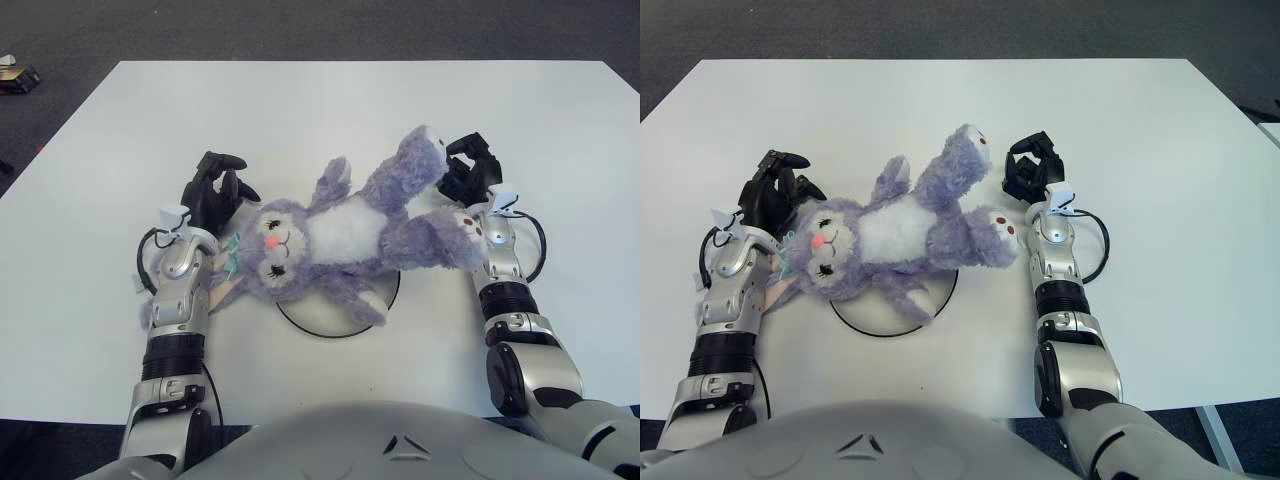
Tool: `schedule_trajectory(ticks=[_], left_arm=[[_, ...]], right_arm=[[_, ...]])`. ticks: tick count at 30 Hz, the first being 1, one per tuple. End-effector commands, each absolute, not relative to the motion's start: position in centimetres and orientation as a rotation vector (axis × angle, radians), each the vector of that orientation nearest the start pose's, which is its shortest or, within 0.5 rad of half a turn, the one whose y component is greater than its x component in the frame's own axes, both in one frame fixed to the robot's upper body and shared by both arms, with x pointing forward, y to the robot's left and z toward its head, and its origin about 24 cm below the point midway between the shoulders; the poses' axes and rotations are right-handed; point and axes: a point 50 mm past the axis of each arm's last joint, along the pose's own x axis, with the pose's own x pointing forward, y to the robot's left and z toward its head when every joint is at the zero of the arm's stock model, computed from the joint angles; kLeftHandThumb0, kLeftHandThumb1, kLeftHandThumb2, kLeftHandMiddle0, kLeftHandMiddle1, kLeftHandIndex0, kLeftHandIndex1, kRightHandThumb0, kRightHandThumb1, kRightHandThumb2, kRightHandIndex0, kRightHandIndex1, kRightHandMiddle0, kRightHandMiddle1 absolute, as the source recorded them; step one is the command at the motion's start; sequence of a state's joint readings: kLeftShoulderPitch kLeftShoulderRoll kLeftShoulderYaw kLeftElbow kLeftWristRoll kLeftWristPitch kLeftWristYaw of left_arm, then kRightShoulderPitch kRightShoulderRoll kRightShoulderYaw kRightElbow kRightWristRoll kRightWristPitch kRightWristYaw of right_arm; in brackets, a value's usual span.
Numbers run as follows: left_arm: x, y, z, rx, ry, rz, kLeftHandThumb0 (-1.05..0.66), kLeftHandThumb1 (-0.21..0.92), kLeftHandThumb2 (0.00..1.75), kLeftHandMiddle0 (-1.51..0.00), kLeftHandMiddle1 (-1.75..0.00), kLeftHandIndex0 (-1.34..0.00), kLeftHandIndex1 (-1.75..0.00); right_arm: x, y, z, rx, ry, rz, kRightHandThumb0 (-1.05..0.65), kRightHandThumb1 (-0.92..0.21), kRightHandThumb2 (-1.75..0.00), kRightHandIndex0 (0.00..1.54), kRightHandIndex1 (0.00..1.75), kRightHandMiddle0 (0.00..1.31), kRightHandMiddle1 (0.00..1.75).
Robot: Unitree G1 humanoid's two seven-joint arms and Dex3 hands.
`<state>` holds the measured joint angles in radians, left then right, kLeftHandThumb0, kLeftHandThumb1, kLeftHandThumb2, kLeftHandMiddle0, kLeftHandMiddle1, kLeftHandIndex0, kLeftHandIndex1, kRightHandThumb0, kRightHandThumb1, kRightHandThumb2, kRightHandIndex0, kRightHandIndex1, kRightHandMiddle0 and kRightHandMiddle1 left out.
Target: Put the doll into the plate.
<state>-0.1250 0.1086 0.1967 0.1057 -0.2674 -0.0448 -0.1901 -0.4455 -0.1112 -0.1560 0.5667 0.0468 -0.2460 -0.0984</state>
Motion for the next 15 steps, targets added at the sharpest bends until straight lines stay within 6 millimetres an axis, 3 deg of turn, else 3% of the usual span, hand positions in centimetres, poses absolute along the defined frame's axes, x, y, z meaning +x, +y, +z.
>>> schedule_trajectory(ticks=[1, 15], left_arm=[[26.54, 19.80, 4.13, -0.208, -0.031, 0.004, -0.35, 0.92, 0.51, -0.68, -1.75, -0.21, -1.75], [26.47, 19.51, 3.86, -0.141, -0.029, 0.055, -0.35, 0.92, 0.51, -0.70, -1.75, -0.21, -1.75]], right_arm=[[32.57, -18.52, 4.99, -0.007, -0.047, -0.183, -0.38, -0.68, -0.83, 0.94, 1.75, 0.35, 1.75], [32.25, -18.21, 4.81, -0.009, -0.021, -0.154, -0.38, -0.67, -0.84, 0.94, 1.75, 0.35, 1.75]])
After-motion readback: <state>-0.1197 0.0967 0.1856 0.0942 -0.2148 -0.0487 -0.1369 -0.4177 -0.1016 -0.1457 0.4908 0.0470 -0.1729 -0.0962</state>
